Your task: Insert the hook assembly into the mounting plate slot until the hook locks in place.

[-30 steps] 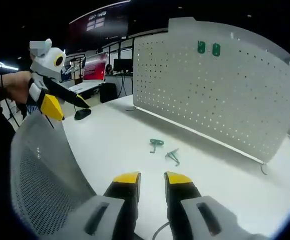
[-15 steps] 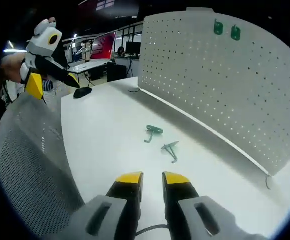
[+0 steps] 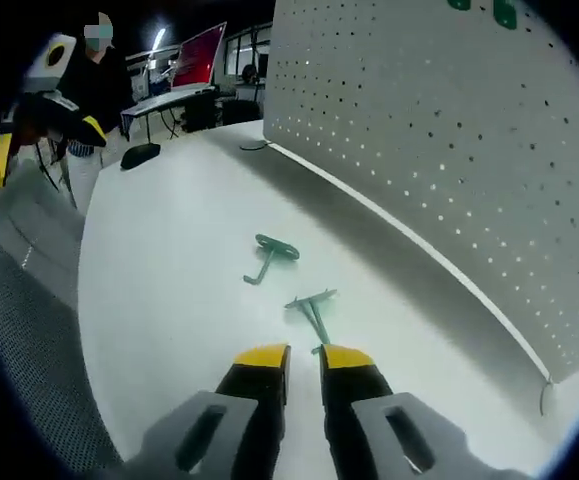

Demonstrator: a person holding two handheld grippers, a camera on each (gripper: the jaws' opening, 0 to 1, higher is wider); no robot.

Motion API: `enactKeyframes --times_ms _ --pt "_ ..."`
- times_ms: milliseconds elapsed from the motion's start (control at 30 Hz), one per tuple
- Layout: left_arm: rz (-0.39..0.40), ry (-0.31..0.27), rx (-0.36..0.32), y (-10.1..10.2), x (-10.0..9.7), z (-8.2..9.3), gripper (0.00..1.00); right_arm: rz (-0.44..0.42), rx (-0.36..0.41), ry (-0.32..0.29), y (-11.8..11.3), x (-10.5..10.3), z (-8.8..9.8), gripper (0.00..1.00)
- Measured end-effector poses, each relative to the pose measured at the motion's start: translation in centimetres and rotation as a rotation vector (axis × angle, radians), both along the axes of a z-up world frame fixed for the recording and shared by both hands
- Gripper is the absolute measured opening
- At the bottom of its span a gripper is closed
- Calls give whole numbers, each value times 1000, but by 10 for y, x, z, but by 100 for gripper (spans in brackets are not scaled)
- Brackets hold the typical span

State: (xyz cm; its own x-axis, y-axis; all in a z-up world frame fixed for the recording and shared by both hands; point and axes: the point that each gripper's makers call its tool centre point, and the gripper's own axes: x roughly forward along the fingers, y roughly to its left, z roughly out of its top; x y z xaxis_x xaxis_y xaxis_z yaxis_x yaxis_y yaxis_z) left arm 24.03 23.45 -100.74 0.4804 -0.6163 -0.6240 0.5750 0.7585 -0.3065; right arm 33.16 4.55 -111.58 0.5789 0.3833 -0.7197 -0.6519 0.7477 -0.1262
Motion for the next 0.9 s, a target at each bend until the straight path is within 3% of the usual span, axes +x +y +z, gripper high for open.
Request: enactKeyframes --times_ms 167,433,900 --pt "8 13 4 4 2 -5 89 5 -25 -1 3 16 -5 9" --pt "11 20 -3 4 6 -7 89 13 -59 44 1 23 -17 6" --pt "16 25 -12 5 7 -10 88 -49 53 116 4 23 -19 0"
